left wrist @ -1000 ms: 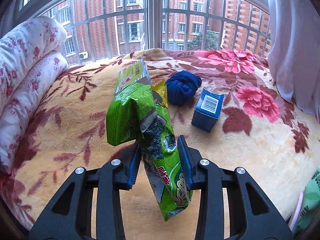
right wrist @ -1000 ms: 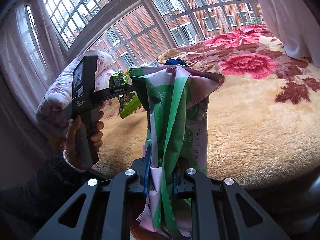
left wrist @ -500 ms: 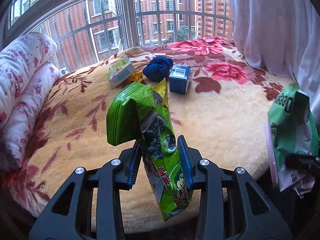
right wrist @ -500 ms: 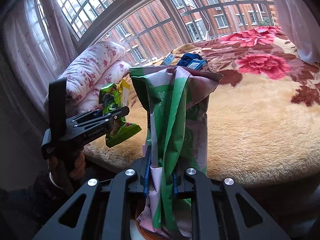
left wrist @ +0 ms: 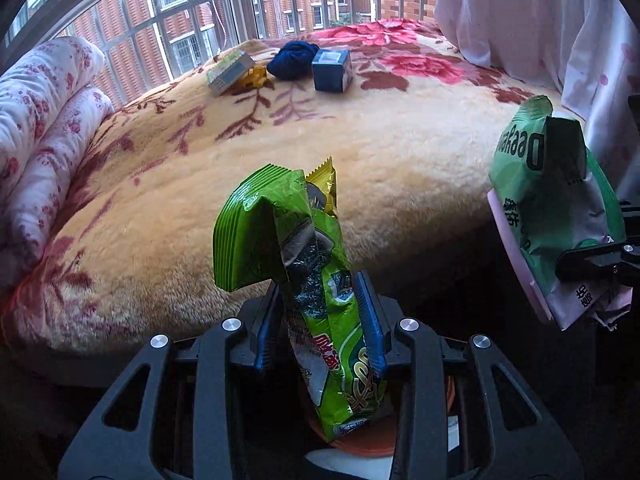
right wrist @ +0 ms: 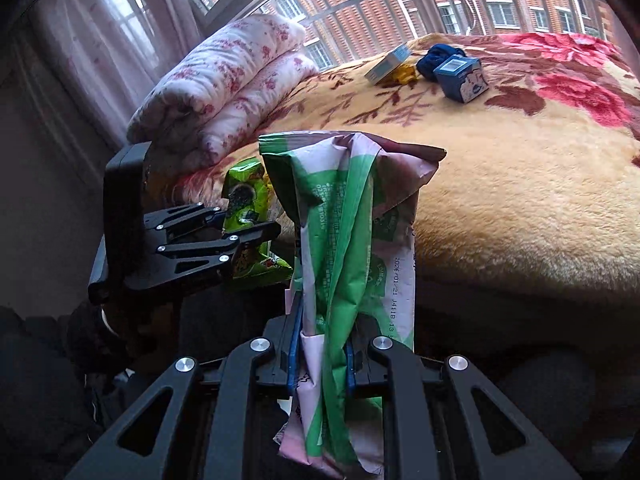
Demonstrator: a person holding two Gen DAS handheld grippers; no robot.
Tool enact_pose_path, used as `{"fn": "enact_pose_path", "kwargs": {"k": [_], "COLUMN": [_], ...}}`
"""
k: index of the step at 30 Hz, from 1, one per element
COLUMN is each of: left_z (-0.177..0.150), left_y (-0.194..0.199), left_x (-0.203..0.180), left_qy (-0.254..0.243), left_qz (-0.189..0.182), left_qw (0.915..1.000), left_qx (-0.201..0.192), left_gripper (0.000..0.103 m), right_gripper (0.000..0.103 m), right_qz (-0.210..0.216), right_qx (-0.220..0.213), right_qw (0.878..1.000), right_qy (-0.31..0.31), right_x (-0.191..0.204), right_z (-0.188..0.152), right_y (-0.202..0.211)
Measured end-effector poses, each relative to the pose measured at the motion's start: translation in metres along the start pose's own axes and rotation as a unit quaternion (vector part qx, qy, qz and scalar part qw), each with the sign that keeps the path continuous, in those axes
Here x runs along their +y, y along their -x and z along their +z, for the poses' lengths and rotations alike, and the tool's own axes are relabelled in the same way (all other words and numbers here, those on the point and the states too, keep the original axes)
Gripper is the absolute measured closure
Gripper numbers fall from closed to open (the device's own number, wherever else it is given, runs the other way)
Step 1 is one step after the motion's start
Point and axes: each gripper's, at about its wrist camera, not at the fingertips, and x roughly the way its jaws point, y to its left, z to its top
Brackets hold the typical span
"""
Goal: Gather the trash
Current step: 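Lower both snack bags into the orange bucket and open both grippers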
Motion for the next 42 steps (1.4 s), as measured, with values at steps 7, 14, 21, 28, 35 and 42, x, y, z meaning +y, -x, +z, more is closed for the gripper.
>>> {"fn": "enact_pose_path", "kwargs": {"k": [7, 14, 21, 28, 35, 42], "left_z": [-0.038, -0.066, -0.080, -0.085, -0.080, -0.081], "left_y": [-0.014, -0.051, -0.081, -0.097, -0.116, -0.118], "left_x": [-0.017, -0.018, -0.019, -0.017, -0.014, -0.003], "left_qy": [-0.031, -0.027, -0.024, -0.022, -0.017, 0.013], "left_qz": [-0.014, -0.020, -0.032, -0.041, -0.027, -0.030], "left_qw": [0.9983, 0.9935, 0.9873, 0.9821, 0.9785, 0.9770], "left_qx": [0.047, 0.109, 0.154, 0.183, 0.204, 0.211], "left_gripper": [0.068, 0.068, 0.068, 0.068, 0.029, 0.029], "right_gripper": [0.086, 0.086, 0.086, 0.086, 0.047, 0.048], "right_qz": [0.011, -0.016, -0.027, -0.019, -0.036, -0.047], "right_qx": [0.046, 0.092, 0.128, 0.157, 0.155, 0.132], "right_qw": [0.999, 0.995, 0.991, 0.987, 0.987, 0.990], "right_qy": [0.025, 0.030, 0.020, 0.018, 0.016, 0.009], "right_x": [0.015, 0.016, 0.012, 0.009, 0.006, -0.004], "right_z": [-0.025, -0.038, -0.036, -0.038, -0.034, -0.028], "right_y": [-0.022, -0.037, -0.042, -0.064, -0.079, -0.069]}}
